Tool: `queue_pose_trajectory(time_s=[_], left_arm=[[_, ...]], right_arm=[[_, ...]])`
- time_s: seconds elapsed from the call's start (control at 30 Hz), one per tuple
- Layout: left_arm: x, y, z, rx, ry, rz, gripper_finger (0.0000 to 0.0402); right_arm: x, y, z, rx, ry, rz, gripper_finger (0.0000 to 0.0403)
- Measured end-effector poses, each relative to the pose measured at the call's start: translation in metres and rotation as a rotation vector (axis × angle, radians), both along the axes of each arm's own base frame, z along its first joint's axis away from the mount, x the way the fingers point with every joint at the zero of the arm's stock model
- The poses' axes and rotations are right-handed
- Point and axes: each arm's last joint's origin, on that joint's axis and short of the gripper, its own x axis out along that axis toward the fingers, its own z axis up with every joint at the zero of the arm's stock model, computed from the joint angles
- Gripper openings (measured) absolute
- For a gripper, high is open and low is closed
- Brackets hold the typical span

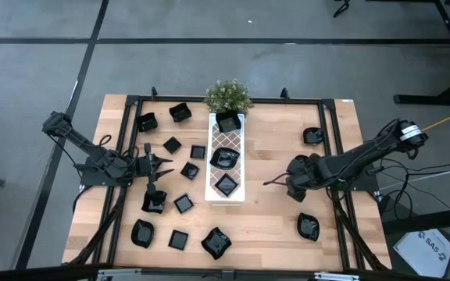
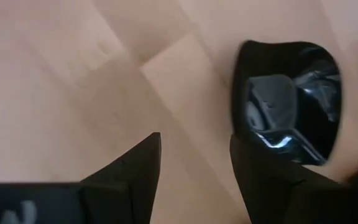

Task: Pick & Place Mini shaped plates
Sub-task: Stack the leaf shape plate on top of the leaf shape plate on the shelf

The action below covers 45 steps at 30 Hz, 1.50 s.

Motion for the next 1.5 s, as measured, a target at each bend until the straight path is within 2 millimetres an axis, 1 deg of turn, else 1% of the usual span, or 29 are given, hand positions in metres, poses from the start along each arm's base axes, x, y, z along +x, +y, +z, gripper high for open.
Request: queue_pose_trajectory(time_s=[0.2, 0.37, 0.63, 0.7, 0.8, 1.17, 1.23, 1.3, 1.37, 1.5], left_arm=[[0.000, 0.000, 0.000, 0.000, 0.000, 0.000, 0.0143], [0.000, 0.000, 0.000, 0.000, 0.000, 0.001, 0.0143], [0.000, 0.000, 0.000, 0.000, 0.000, 0.000, 0.0143], [0.000, 0.000, 0.000, 0.000, 0.000, 0.001, 0.0143], [0.000, 0.000, 0.000, 0.000, 0.000, 0.000, 0.0143], [0.000, 0.000, 0.000, 0.000, 0.000, 0.000, 0.0143], [0.000, 0.000, 0.000, 0.000, 0.000, 0.000, 0.0143], [0.000, 0.000, 0.000, 0.000, 0.000, 0.000, 0.0143], [0.000, 0.000, 0.000, 0.000, 0.000, 0.000, 0.0143], [0.000, 0.000, 0.000, 0.000, 0.000, 0.000, 0.0143]], right_arm=[[0.004, 0.000, -0.010, -0.067, 0.062, 0.000, 0.0193], [0.006, -0.002, -0.017, -0.088, 0.096, -0.014, 0.0193], [-0.002, -0.009, -0.031, -0.112, 0.142, -0.038, 0.0188], [-0.003, -0.010, -0.034, -0.112, 0.141, -0.038, 0.0177], [-0.004, -0.010, -0.037, -0.105, 0.136, -0.038, 0.0148], [-0.003, -0.010, -0.038, -0.098, 0.122, -0.038, 0.0014], [-0.002, -0.010, -0.037, -0.100, 0.121, -0.034, 0.0006], [-0.001, -0.009, -0.036, -0.098, 0.115, -0.034, 0.0010], [0.001, -0.008, -0.033, -0.096, 0.106, -0.034, 0.0012], [0.005, -0.008, -0.025, -0.126, 0.095, -0.029, 0.0005]])
